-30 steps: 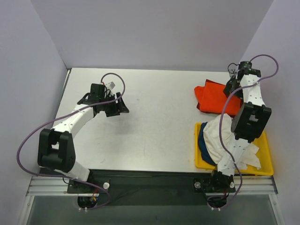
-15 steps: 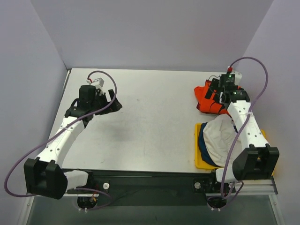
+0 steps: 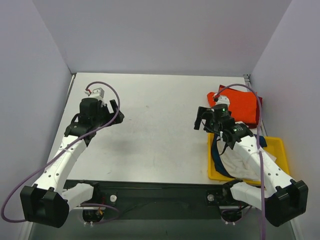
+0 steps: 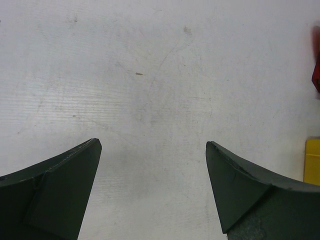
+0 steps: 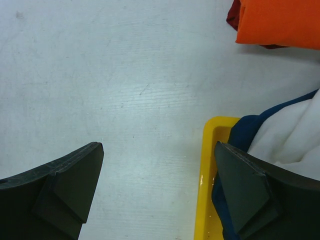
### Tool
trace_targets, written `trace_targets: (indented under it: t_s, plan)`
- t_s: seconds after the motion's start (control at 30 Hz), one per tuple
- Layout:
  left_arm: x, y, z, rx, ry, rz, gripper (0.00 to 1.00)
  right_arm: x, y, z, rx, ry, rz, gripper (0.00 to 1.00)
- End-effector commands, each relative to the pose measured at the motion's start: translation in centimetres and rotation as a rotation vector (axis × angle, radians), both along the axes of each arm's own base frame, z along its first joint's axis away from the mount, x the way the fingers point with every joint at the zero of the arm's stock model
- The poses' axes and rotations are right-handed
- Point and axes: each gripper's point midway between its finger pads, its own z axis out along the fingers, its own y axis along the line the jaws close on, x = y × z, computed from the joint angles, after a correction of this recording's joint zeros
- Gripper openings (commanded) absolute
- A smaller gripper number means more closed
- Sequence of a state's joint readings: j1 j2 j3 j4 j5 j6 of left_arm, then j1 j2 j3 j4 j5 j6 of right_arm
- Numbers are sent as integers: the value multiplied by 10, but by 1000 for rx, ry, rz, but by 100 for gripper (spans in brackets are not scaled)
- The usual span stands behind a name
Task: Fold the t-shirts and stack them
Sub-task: Put the neatly folded tshirt into the corner of the board with the left arm
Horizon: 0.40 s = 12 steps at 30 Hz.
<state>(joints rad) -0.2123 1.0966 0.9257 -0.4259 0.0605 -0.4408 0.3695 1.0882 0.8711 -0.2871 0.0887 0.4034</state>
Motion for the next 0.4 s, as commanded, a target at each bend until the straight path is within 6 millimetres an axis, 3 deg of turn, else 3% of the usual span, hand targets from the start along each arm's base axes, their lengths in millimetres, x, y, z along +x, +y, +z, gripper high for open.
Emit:
trace_targets:
  t_s: [0.0,0.23,0.37]
  plan:
    - [2,10,13,15,-68,41,97,6,13,21,18,-99,18,100]
    - [-3,13,14,18,-103,47,97,2,23,32,-57,-147,44,100]
    - [-3,23,16,53,-124,80,97,-2,18,45,-108,-201,22,100]
